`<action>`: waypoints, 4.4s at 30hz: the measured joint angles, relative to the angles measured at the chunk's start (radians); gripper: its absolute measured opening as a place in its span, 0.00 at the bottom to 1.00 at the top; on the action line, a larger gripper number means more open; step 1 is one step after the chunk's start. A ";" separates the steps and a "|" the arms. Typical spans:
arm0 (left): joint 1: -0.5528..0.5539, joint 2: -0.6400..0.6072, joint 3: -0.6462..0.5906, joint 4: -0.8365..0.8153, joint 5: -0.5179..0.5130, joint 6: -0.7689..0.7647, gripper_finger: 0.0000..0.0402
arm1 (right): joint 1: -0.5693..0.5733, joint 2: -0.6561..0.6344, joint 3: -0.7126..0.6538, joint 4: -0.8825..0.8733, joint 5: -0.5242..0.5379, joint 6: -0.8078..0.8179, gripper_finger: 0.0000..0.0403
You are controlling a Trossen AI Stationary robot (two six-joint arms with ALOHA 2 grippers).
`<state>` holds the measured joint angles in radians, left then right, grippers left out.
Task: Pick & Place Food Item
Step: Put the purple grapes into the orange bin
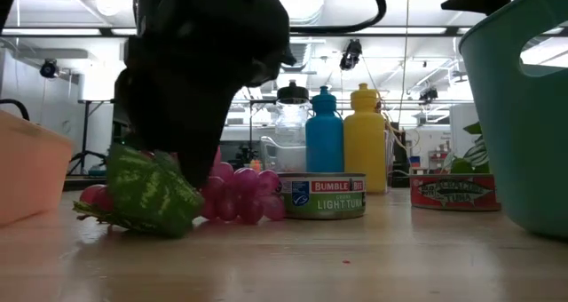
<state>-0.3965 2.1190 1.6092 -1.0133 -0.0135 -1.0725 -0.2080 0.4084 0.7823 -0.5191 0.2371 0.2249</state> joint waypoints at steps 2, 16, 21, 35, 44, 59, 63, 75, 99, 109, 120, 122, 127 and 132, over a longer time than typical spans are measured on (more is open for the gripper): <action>0.002 0.004 -0.010 0.024 0.000 0.004 0.82 | 0.000 0.000 0.000 0.000 0.000 0.000 0.82; 0.023 0.006 -0.093 0.130 0.065 0.001 0.78 | 0.000 0.000 0.000 0.000 0.000 0.000 0.82; 0.023 0.006 -0.093 0.136 0.070 0.001 0.65 | 0.000 0.000 0.000 0.000 0.000 0.000 0.82; 0.023 -0.008 -0.092 0.154 0.087 0.000 0.37 | 0.000 0.000 0.000 0.000 0.000 0.000 0.82; 0.026 -0.039 -0.089 0.124 0.096 0.000 0.36 | 0.000 0.000 0.000 0.000 0.000 0.000 0.82; 0.020 -0.287 -0.091 -0.099 0.059 -0.077 0.36 | 0.000 0.000 0.000 0.000 0.000 0.000 0.82; -0.012 -0.349 -0.091 -0.144 0.051 -0.137 0.36 | 0.000 0.000 0.000 0.000 0.000 0.000 0.82; -0.190 -0.399 -0.093 -0.209 -0.055 -0.338 0.36 | 0.000 0.000 0.000 0.000 0.000 0.000 0.82; -0.414 -0.398 -0.285 0.024 -0.084 -0.586 0.36 | 0.000 0.000 0.000 0.000 0.000 0.000 0.82; -0.441 -0.398 -0.374 0.156 -0.046 -0.665 0.36 | 0.000 0.000 0.000 0.000 0.000 0.000 0.82; -0.455 -0.394 -0.460 0.219 -0.022 -0.712 0.36 | 0.000 0.000 0.000 0.000 0.000 0.000 0.82; -0.455 -0.397 -0.464 0.239 -0.019 -0.713 0.36 | 0.000 0.000 0.000 0.000 0.000 0.000 0.82; -0.455 -0.403 -0.465 0.237 -0.019 -0.713 0.36 | 0.000 0.000 0.000 0.000 0.000 0.000 0.82; -0.455 -0.409 -0.464 0.236 -0.020 -0.713 0.39 | 0.000 0.000 0.000 0.000 0.000 0.000 0.82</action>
<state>-0.8520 1.7097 1.1450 -0.7776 -0.0333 -1.7859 -0.2079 0.4082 0.7825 -0.5190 0.2369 0.2249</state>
